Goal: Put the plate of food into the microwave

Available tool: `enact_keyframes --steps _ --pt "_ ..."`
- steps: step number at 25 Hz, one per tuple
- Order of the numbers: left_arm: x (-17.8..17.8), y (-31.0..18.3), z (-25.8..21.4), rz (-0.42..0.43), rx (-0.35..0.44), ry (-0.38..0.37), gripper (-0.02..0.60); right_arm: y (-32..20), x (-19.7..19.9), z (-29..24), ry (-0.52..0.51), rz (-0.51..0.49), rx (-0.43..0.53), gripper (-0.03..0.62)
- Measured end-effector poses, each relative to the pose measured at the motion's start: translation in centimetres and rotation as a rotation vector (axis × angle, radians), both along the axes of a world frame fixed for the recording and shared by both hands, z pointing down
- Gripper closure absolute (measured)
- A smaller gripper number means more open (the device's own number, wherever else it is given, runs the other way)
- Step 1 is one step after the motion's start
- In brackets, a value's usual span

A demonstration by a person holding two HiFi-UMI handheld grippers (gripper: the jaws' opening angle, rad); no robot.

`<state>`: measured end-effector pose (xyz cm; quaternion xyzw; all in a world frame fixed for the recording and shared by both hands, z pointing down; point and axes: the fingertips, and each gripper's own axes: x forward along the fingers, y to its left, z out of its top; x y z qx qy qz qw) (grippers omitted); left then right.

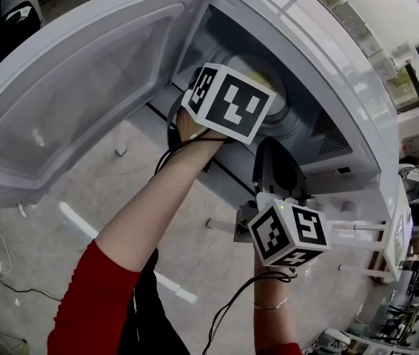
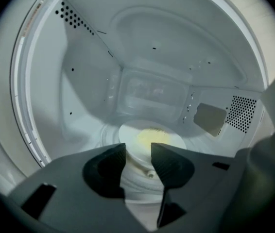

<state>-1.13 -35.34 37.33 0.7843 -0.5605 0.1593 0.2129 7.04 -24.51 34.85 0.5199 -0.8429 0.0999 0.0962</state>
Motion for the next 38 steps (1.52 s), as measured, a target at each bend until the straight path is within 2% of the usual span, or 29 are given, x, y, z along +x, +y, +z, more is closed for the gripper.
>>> enact_keyframes --steps 2,4,7,9,10,13,20,23,31,38 --pt "-0.2 0.2 -0.3 -0.007 0.017 0.029 0.411 0.1 -0.1 0.0 0.0 0.001 0.001 0.579" --pt "-0.7 0.7 -1.4 -0.009 0.071 0.054 0.423 0.1 -0.2 -0.1 -0.003 -0.002 0.005 0.579" --pt "-1.4 2.7 -3.5 0.018 0.177 0.079 0.51 0.6 -0.6 -0.4 -0.025 0.0 0.011 0.579" --pt "-1.8 4.6 -4.6 0.061 0.228 0.126 0.567 1.1 -1.2 -0.8 -0.043 -0.005 0.014 0.579" --pt "-1.6 5.5 -5.0 0.083 0.245 0.161 0.571 1.4 -1.3 -1.1 -0.051 -0.012 0.016 0.579" --pt "0.1 8.1 -6.0 0.142 0.259 0.249 0.572 2.2 -0.5 -2.4 -0.082 -0.034 0.02 0.579" --pt "0.6 13.9 -7.5 0.21 0.252 0.337 0.574 6.3 0.1 -3.7 -0.145 -0.044 0.013 0.579" --pt "0.3 15.9 -8.2 0.219 0.246 0.298 0.574 8.3 0.0 -3.8 -0.156 -0.045 -0.001 0.579" --pt "2.1 22.5 -9.8 0.287 0.272 0.076 0.574 14.3 2.2 -5.4 -0.117 -0.012 -0.004 0.579" --pt "1.5 28.9 -10.4 0.349 0.25 0.066 0.574 19.7 3.7 -6.8 -0.138 0.026 -0.012 0.579"
